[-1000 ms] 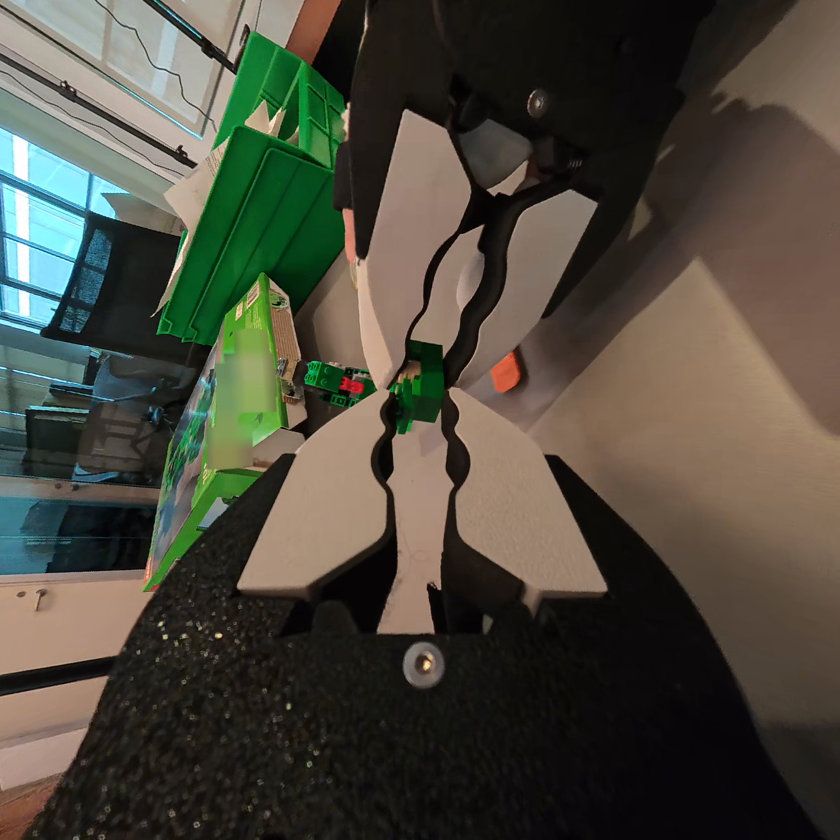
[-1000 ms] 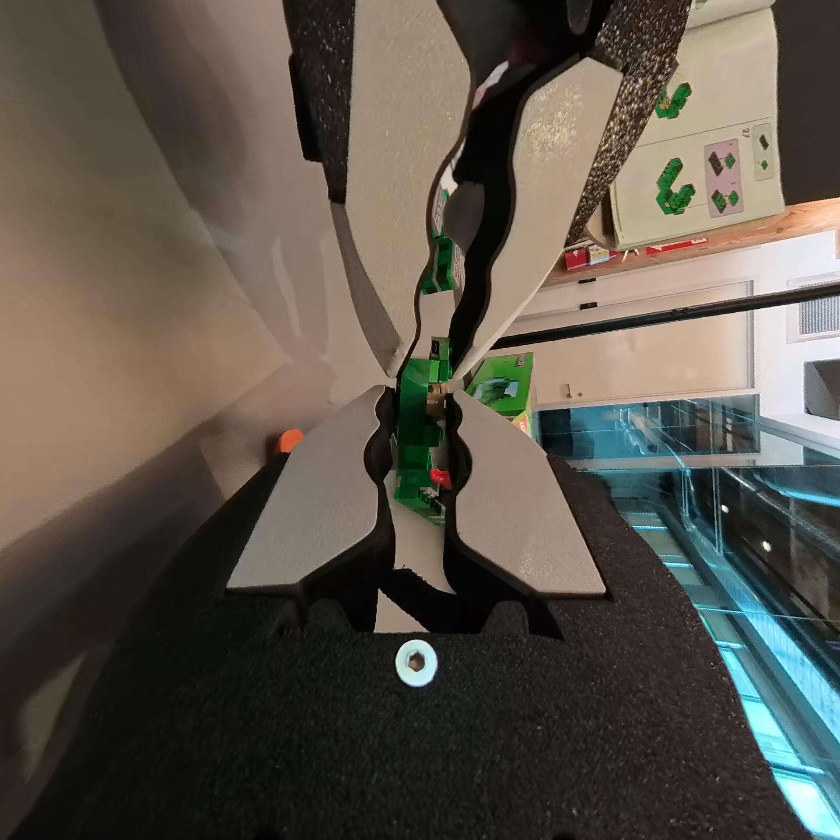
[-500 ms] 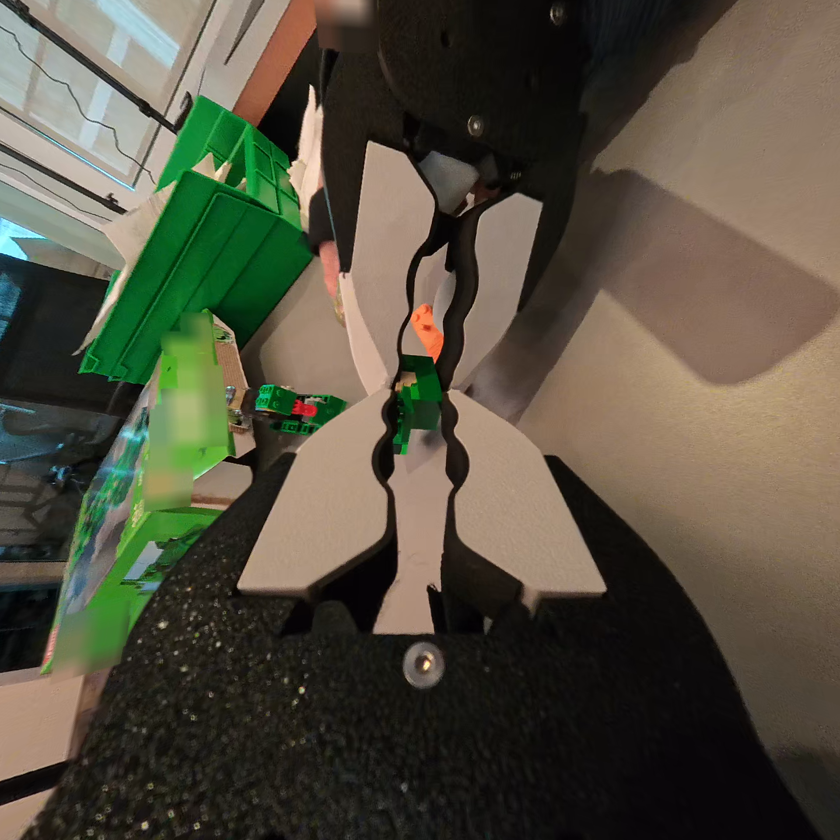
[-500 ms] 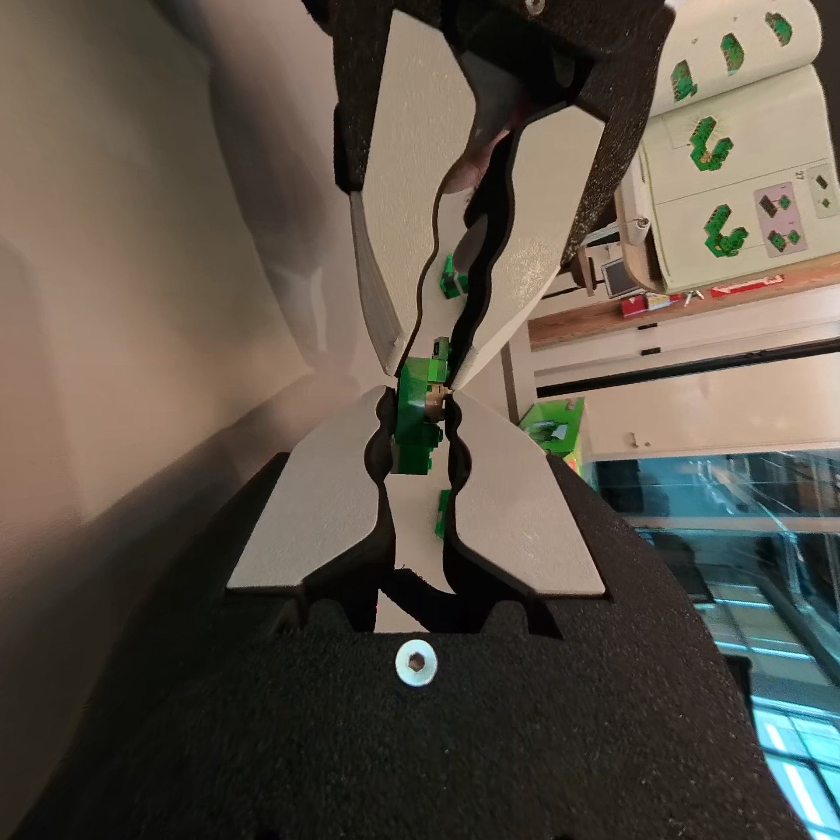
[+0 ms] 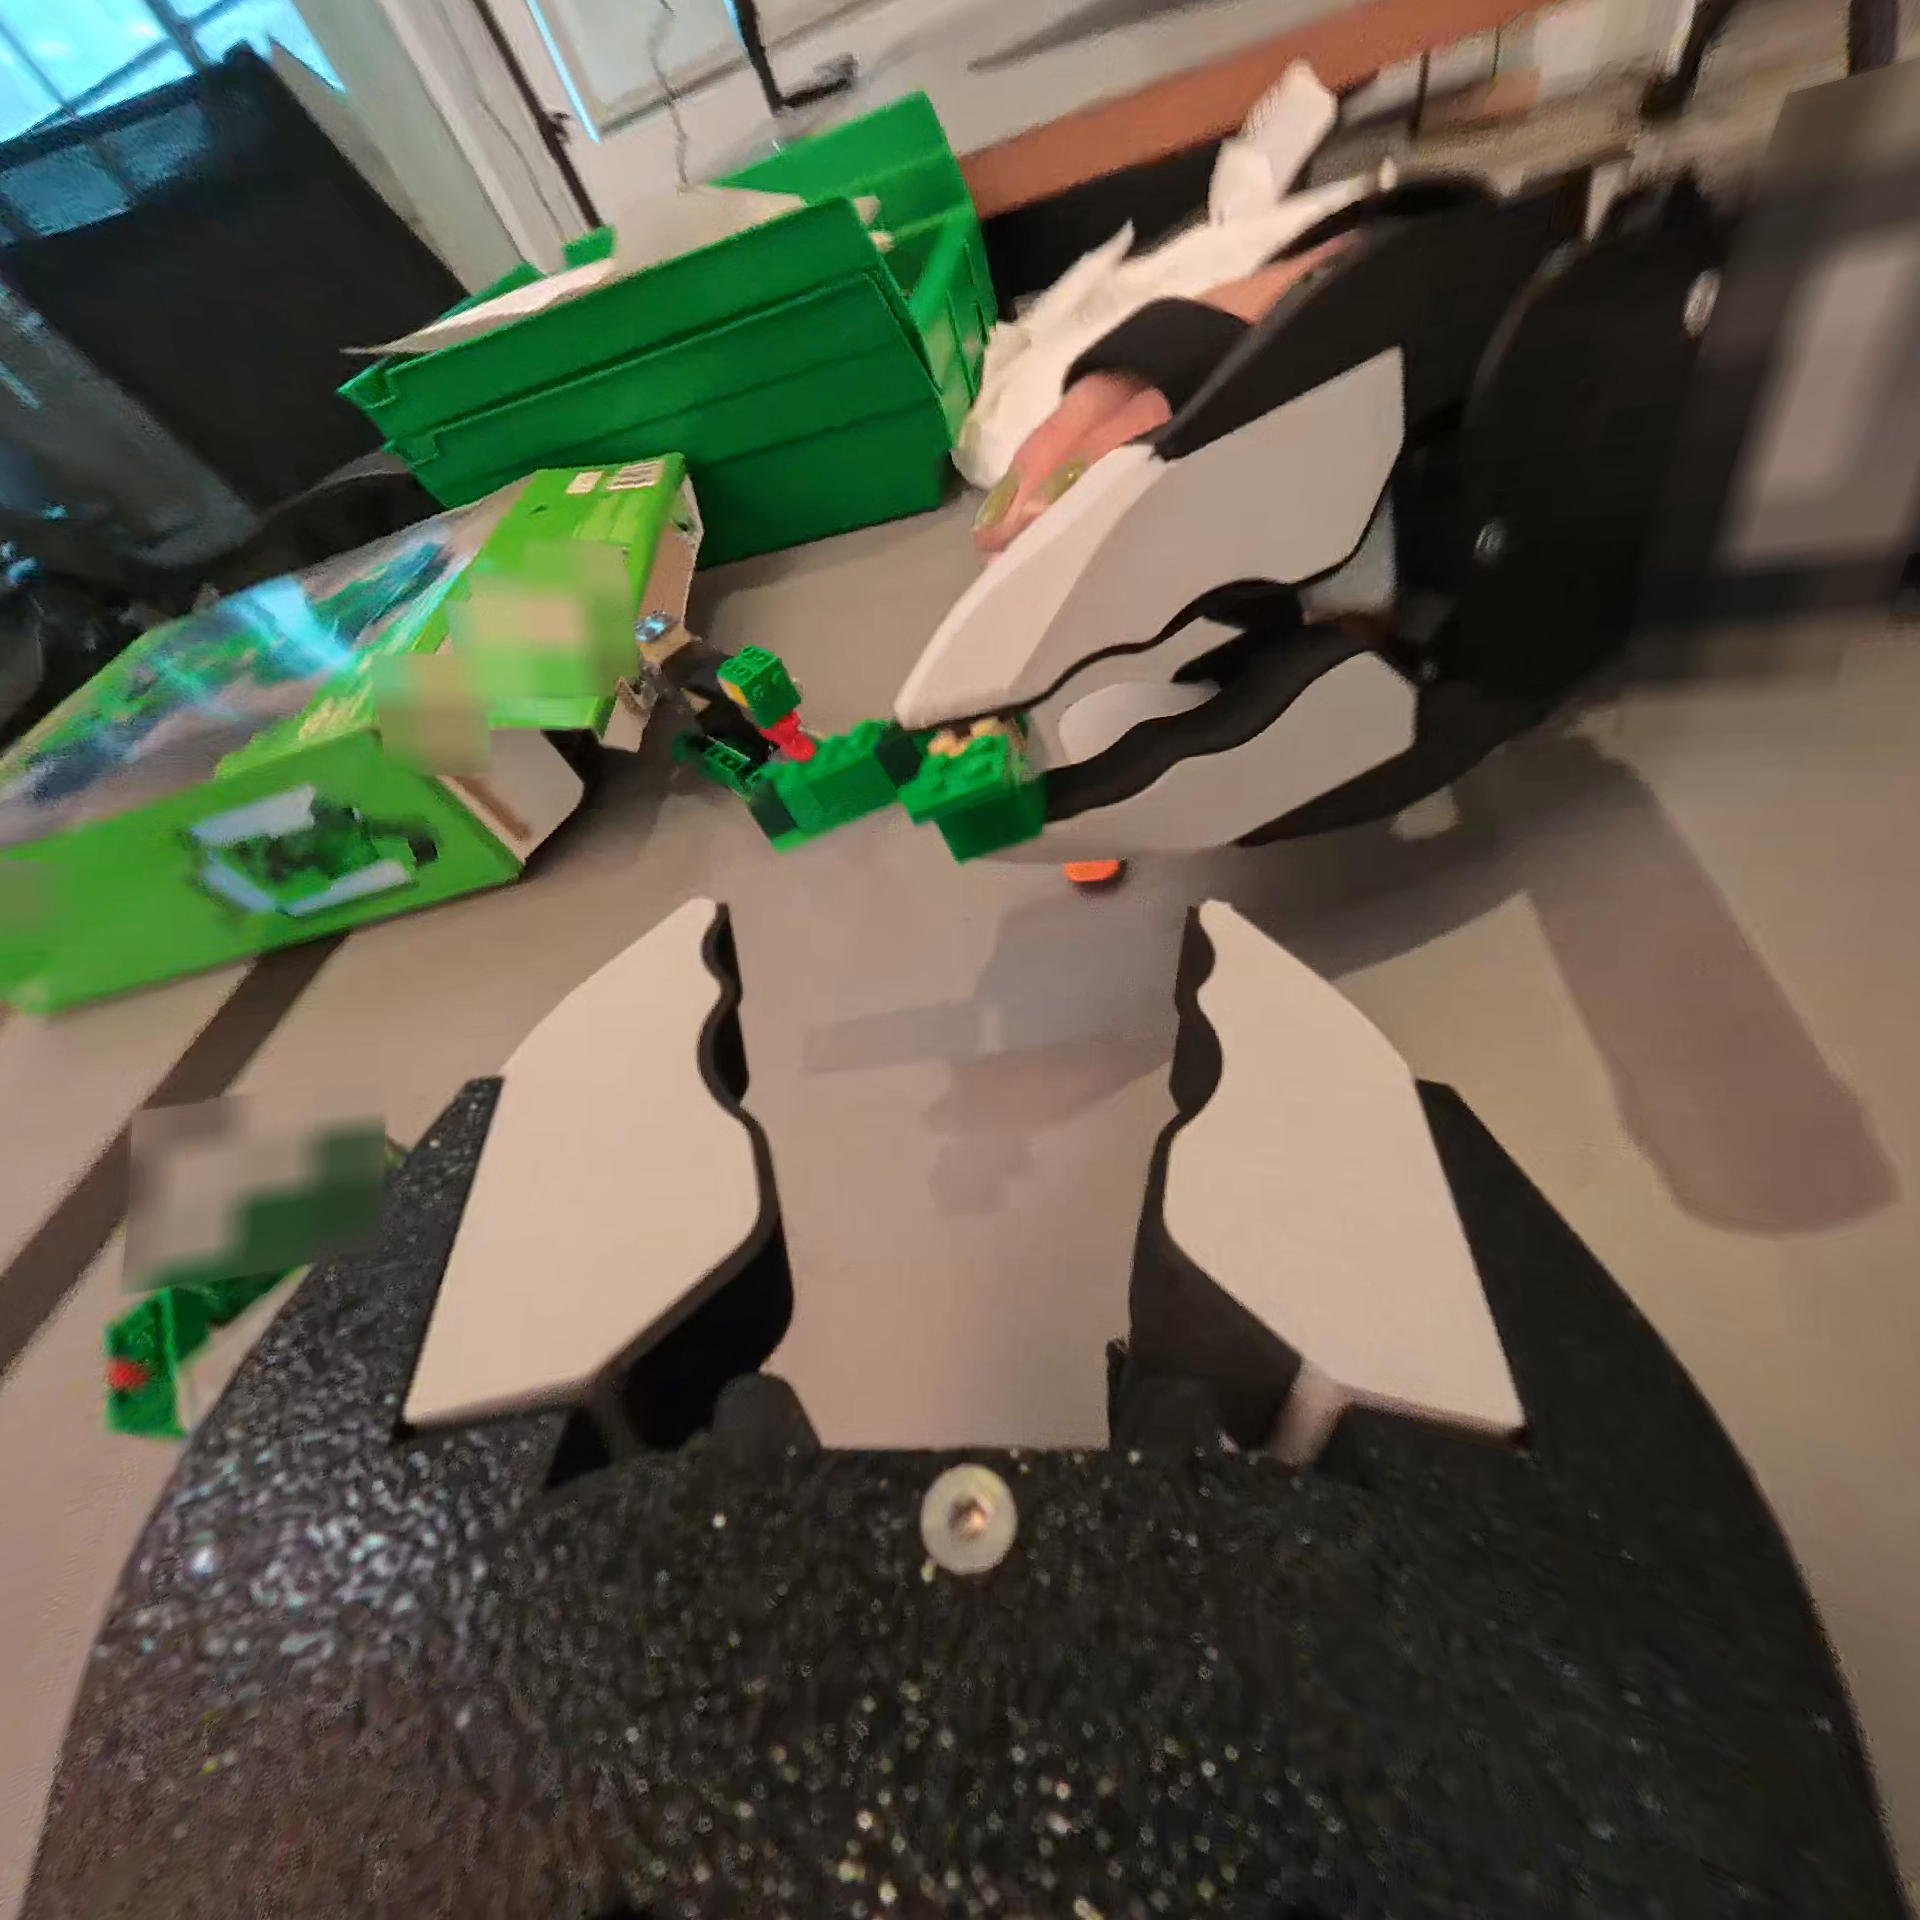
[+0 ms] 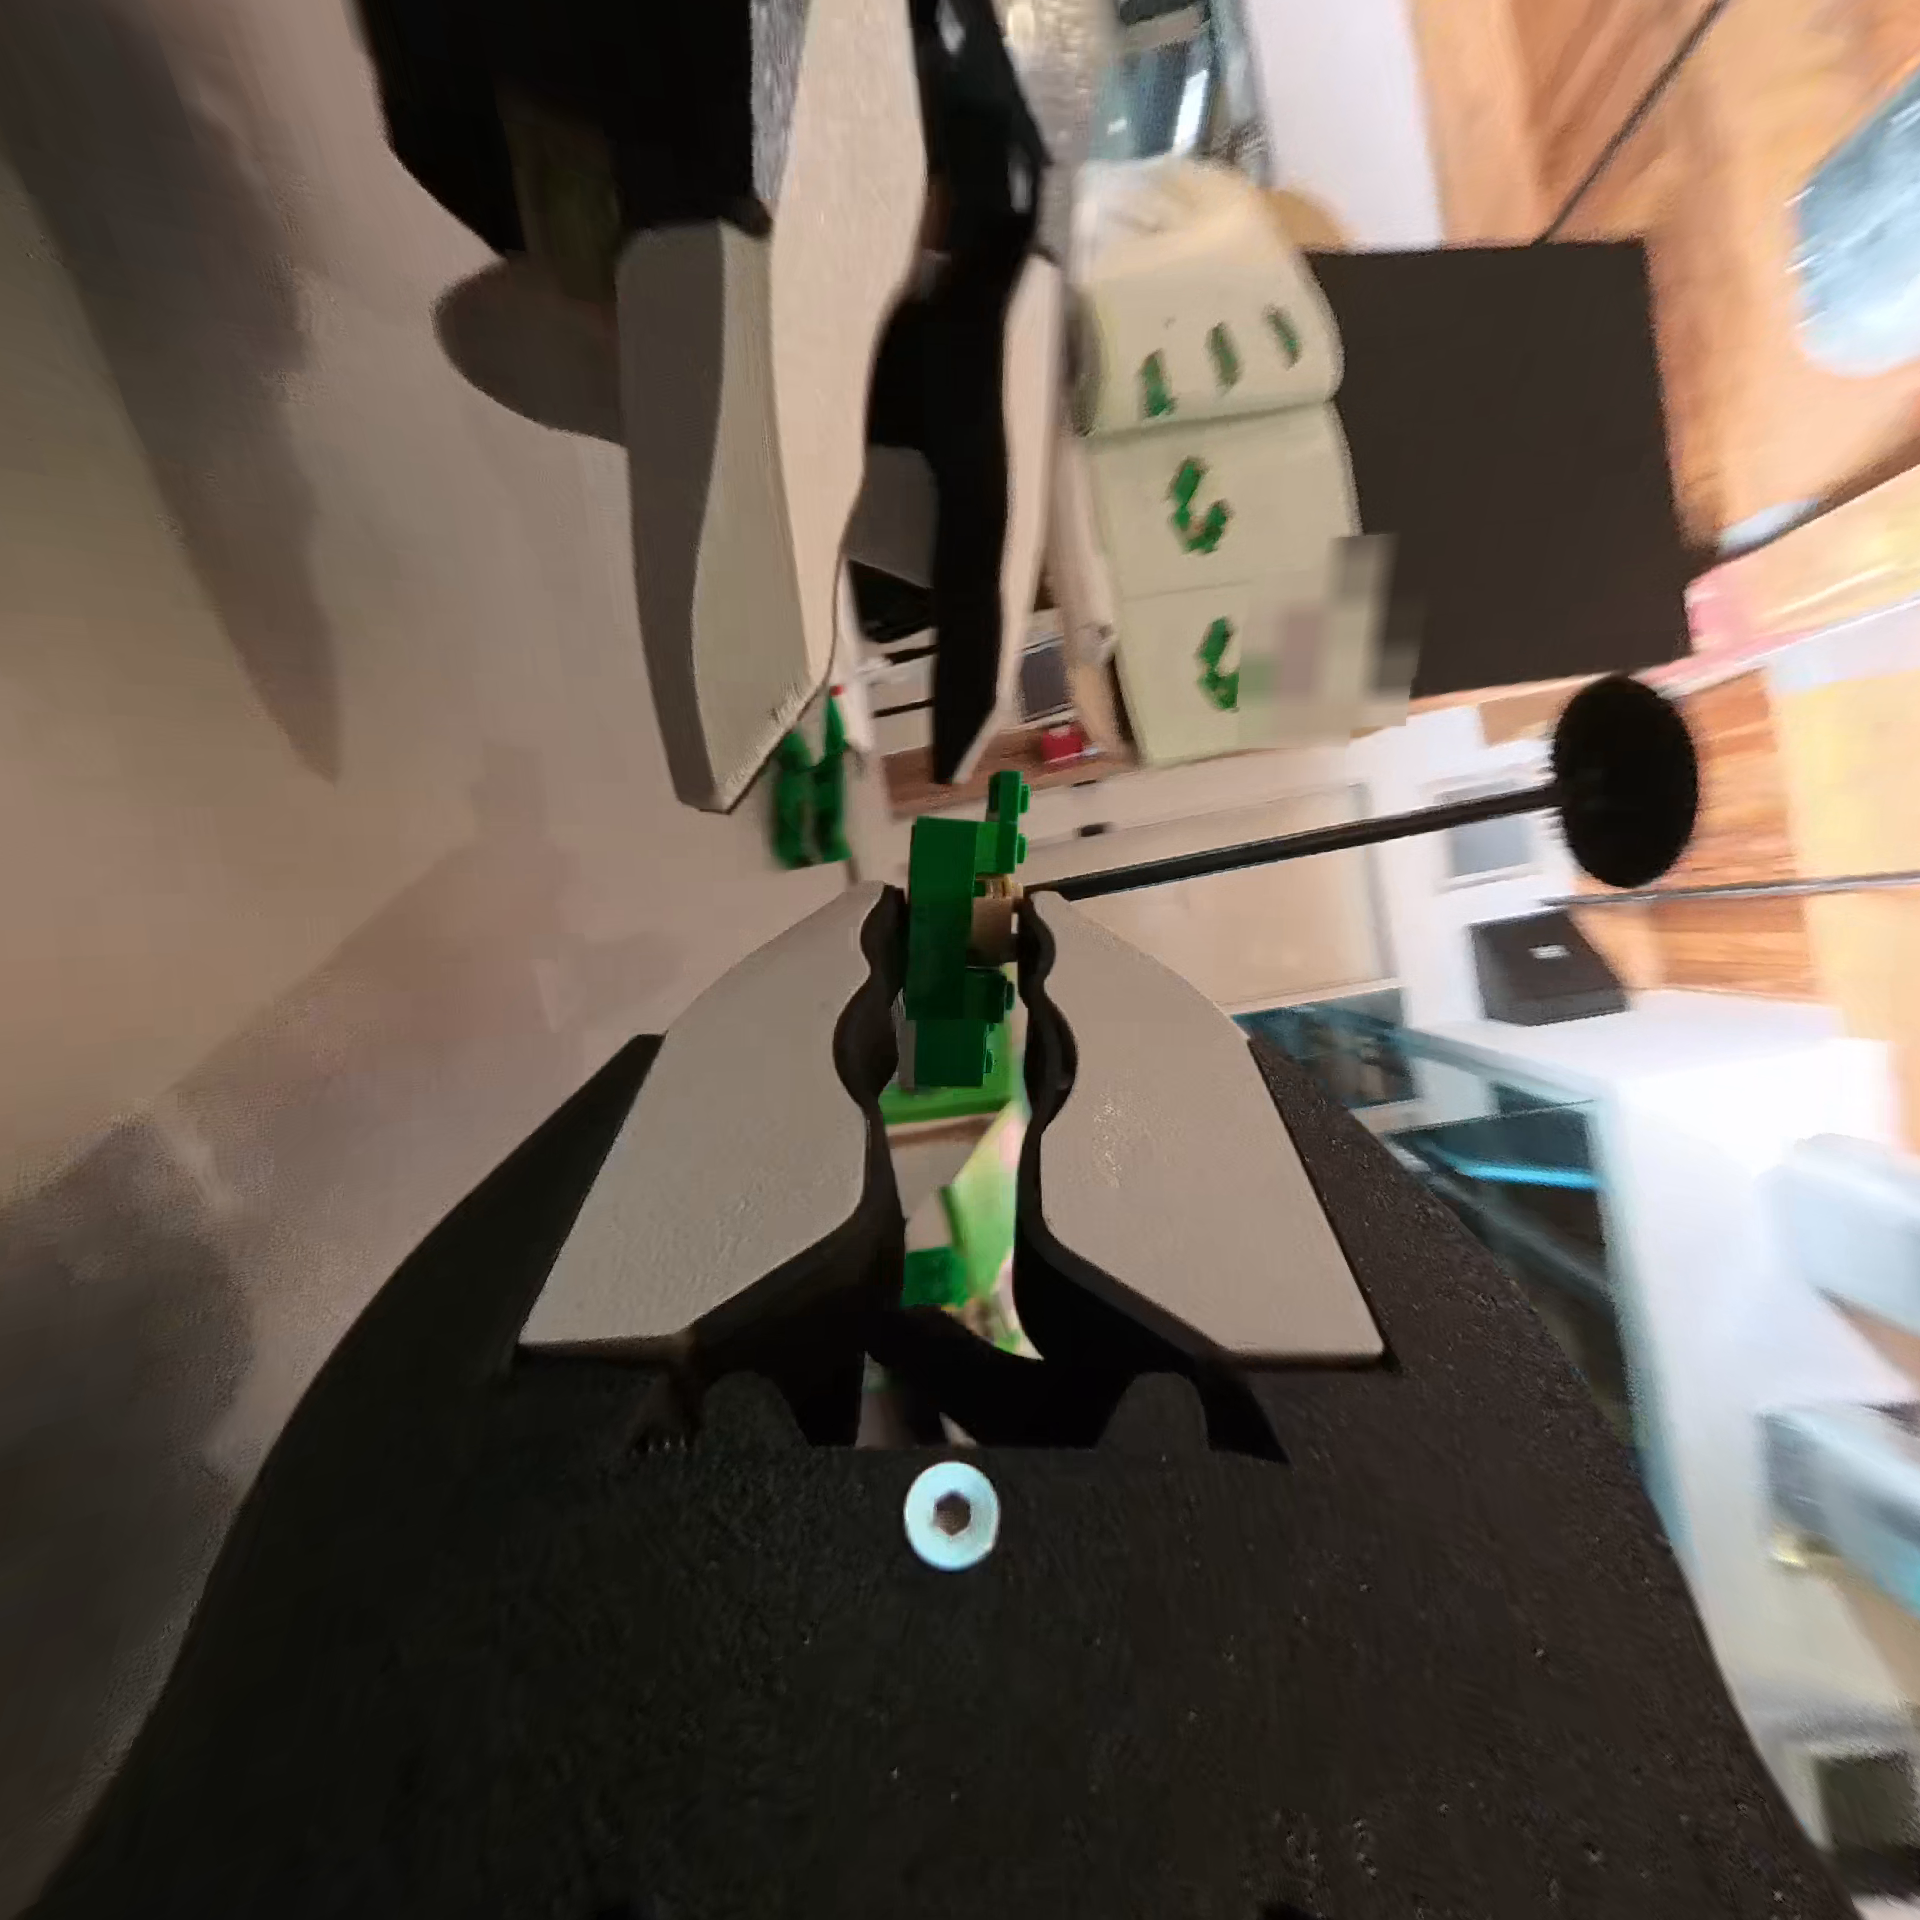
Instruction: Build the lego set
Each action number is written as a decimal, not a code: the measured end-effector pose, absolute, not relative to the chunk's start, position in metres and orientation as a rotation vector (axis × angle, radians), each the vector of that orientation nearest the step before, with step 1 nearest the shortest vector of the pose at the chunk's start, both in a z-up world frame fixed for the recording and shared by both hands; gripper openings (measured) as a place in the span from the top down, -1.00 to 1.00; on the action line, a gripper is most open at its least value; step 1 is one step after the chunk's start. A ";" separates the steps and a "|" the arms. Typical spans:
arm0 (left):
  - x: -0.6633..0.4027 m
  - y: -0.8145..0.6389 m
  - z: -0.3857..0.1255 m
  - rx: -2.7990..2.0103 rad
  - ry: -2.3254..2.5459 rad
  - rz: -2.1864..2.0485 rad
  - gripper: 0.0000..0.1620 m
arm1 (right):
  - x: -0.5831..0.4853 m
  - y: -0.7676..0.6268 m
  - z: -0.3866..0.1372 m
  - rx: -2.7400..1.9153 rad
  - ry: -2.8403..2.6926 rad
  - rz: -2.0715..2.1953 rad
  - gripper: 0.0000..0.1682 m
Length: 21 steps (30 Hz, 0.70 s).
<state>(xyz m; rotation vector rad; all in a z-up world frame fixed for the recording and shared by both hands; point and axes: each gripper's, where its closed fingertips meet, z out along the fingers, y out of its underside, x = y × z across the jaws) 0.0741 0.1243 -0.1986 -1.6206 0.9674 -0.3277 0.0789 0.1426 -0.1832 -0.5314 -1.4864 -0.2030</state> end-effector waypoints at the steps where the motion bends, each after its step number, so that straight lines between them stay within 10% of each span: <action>1: 0.069 0.116 -0.198 -1.620 0.902 -0.379 0.02 | 0.073 0.138 -0.178 -0.484 -1.447 -0.237 0.77; 21: -0.022 0.048 -0.184 -1.594 0.702 -0.423 0.38 | -0.025 0.052 -0.188 -0.115 -1.381 -0.262 0.76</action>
